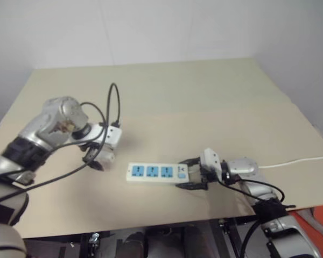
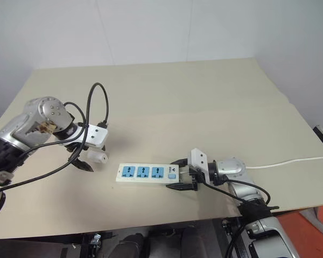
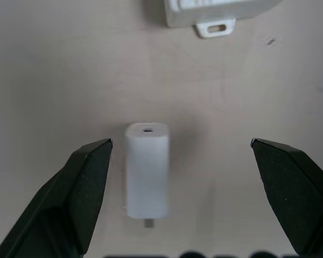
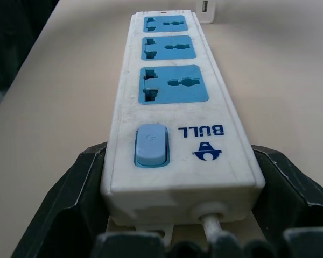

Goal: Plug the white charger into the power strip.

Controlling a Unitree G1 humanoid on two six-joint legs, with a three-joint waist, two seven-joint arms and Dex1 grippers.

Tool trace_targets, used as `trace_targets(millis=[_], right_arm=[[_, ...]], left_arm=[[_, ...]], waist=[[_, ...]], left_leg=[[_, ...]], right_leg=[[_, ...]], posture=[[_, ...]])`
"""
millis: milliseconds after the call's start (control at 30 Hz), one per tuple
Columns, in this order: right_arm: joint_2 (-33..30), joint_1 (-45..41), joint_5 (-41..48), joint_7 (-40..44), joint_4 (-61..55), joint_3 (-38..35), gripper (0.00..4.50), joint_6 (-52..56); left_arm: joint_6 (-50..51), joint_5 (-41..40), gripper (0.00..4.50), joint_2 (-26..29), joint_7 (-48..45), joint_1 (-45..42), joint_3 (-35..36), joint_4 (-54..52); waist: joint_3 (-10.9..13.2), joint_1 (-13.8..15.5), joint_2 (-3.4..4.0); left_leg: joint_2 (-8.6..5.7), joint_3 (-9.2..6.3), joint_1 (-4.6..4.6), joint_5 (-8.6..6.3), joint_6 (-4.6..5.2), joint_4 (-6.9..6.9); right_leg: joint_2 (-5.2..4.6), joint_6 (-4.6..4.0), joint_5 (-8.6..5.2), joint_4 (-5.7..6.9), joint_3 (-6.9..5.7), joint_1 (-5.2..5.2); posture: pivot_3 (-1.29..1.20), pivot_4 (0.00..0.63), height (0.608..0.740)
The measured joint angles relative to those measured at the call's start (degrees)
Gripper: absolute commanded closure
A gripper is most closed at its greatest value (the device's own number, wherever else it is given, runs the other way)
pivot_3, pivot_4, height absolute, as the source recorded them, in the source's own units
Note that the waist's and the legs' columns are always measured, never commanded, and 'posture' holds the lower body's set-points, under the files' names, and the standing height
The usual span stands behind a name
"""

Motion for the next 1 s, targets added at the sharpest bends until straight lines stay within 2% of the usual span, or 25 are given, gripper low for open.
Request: trace_targets(millis=[167,467,933,1000], right_arm=[[-0.3,1.4,0.0,-1.9,-1.8,0.0,1.08,0.3],[-0.6,2.7,0.0,-4.4,-4.0,0.0,1.08,1.4],[-0.7,3.4,0.0,-6.1,-4.9,0.0,1.08,2.4],[-0.7,3.6,0.0,-6.3,-5.1,0.0,1.08,2.4]], left_arm=[[-2.4,4.0,0.0,-4.8,0.0,-2.0,-2.1,5.3],[-5.1,5.1,0.0,-8.2,0.0,-3.6,-4.7,9.2],[-8.7,9.4,0.0,-8.7,0.0,-3.4,-5.5,9.2],[-8.6,9.1,0.38,-8.9,0.0,-3.4,-5.5,9.1]], waist=[[0.0,0.1,-0.01],[0.0,0.1,-0.02],[0.0,0.1,-0.02],[0.0,0.1,-0.02]], left_leg=[[0.0,0.0,0.0,0.0,0.0,0.04],[0.0,-0.07,-0.01,-0.01,0.02,0.16],[0.01,-0.08,0.0,-0.06,0.11,0.45],[0.01,-0.09,0.01,-0.07,0.12,0.46]], right_leg=[[0.01,0.0,0.04,0.01,0.0,0.01],[0.0,0.02,0.06,0.02,0.01,0.03],[0.03,0.09,0.15,0.02,0.01,0.21],[0.03,0.1,0.15,0.02,0.01,0.22]], posture=[[0.0,0.15,0.74],[0.0,0.15,0.74],[0.0,0.15,0.74],[0.0,0.15,0.74]])
